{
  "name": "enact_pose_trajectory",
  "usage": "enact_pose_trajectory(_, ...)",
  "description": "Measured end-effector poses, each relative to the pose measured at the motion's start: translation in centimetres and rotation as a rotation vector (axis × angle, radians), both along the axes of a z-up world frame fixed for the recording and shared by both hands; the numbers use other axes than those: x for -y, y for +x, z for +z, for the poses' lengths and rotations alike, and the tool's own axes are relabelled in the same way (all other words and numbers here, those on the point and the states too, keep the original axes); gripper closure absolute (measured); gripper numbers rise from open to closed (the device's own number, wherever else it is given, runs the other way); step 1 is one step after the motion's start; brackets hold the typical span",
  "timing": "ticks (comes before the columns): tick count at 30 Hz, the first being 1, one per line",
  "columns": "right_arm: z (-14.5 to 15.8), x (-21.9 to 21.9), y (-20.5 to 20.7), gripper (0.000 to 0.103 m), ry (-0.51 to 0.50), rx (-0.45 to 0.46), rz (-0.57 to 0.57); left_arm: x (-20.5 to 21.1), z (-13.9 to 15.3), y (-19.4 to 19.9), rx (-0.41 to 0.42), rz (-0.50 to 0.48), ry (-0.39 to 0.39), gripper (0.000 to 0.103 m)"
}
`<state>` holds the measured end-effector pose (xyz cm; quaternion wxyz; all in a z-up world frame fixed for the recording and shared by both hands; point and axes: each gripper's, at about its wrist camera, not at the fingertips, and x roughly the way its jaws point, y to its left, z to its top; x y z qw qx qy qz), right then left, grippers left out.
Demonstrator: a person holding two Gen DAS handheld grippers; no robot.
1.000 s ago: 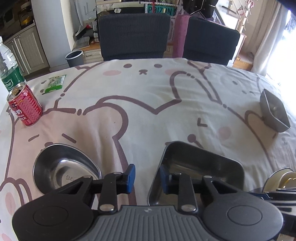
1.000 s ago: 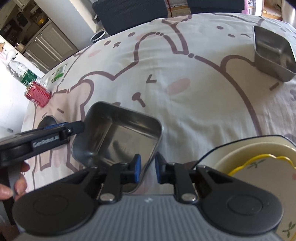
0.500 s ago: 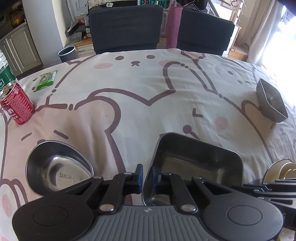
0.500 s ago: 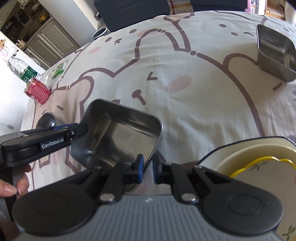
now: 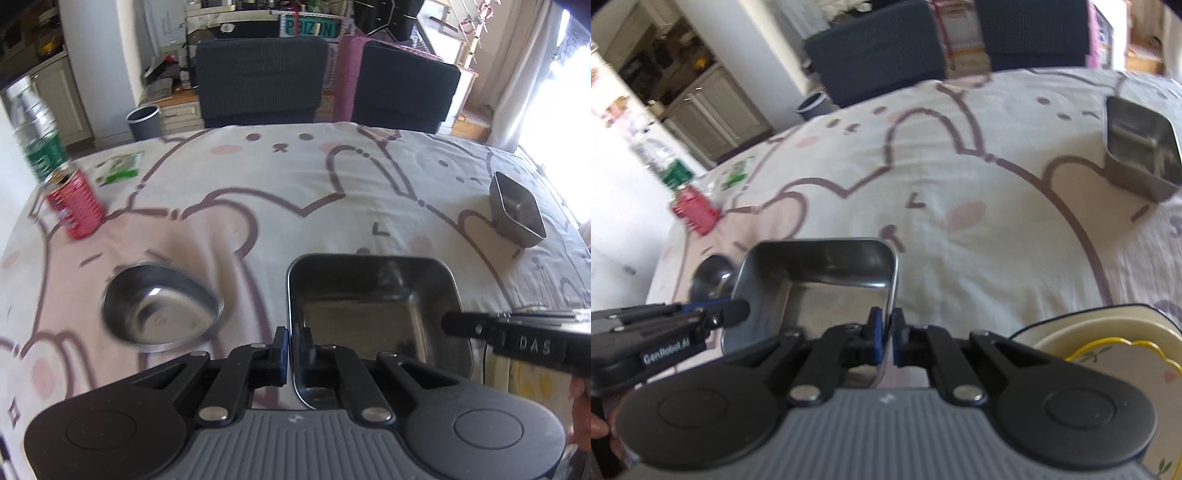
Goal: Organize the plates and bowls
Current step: 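Lift the steel tray and carry it toward the stacked dishes with both grippers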
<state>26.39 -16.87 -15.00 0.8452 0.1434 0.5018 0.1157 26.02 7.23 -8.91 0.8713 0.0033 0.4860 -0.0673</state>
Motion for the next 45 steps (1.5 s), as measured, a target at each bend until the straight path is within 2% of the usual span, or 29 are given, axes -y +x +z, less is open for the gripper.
enact_pose_trajectory(12, 0.4, -5.9, -4.1, 0.097, -0.052, -0.010, 0.189, -4.5, -0.6, -5.6, -0.067, 0.095, 0.014, 0.097)
enact_pose_trajectory(17, 0.1, -7.2, -5.1, 0.097, -0.065, -0.022, 0.217, -5.4, -1.3, -6.6, -0.082, 0.105, 0.012, 0.097)
enact_pose_trajectory(25, -1.1, -8.4, -5.4, 0.097, -0.105, -0.062, 0.228, -5.5, -2.8, -6.4, -0.119, 0.076, 0.048, 0.097)
enact_pose_trajectory(45, -2.4, -9.9, -5.4, 0.095, -0.168, -0.104, 0.275, -5.9, -4.2, -5.6, -0.157, 0.046, 0.067, 0.096)
